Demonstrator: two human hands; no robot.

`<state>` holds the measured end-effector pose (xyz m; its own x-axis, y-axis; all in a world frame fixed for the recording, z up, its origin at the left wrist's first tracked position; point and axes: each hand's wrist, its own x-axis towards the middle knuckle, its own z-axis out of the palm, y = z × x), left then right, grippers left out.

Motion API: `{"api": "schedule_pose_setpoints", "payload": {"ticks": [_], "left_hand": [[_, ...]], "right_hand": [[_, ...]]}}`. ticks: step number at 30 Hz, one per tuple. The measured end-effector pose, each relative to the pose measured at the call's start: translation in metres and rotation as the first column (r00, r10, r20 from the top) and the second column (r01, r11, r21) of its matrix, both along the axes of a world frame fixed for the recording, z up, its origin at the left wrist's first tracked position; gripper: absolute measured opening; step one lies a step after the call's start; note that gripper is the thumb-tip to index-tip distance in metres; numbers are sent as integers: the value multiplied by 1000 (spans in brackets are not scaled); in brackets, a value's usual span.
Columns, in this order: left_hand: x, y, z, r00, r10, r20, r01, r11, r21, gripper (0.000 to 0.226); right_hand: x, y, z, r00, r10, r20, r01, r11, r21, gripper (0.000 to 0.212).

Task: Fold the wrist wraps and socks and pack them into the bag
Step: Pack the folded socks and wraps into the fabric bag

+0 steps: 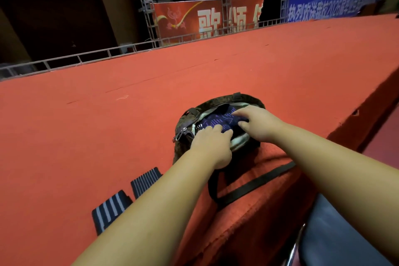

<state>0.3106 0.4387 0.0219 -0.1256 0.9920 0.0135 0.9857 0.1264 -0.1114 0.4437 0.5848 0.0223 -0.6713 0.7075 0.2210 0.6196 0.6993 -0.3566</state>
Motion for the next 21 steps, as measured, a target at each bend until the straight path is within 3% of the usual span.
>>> {"api": "schedule_pose_setpoints", "payload": {"ticks": [6, 9, 15, 21], "left_hand": [[-8, -80, 3, 988, -150, 39, 144, 981, 127, 68], [-23, -125, 2, 987, -146, 66, 135, 979, 156, 73], [-71, -224, -6, 969, 51, 243, -103, 973, 208, 68], [-122, -302, -38, 827, 287, 483, -450, 853, 264, 44]], "right_hand": [[6, -55, 8, 988, 53, -147, -55, 998, -6, 38], [3, -92, 11, 974, 66, -215, -70, 998, -9, 34], [-25, -180, 2, 913, 148, -379, -188, 980, -70, 26], [-70, -257, -24, 853, 236, -466, -320, 941, -109, 24]]}}
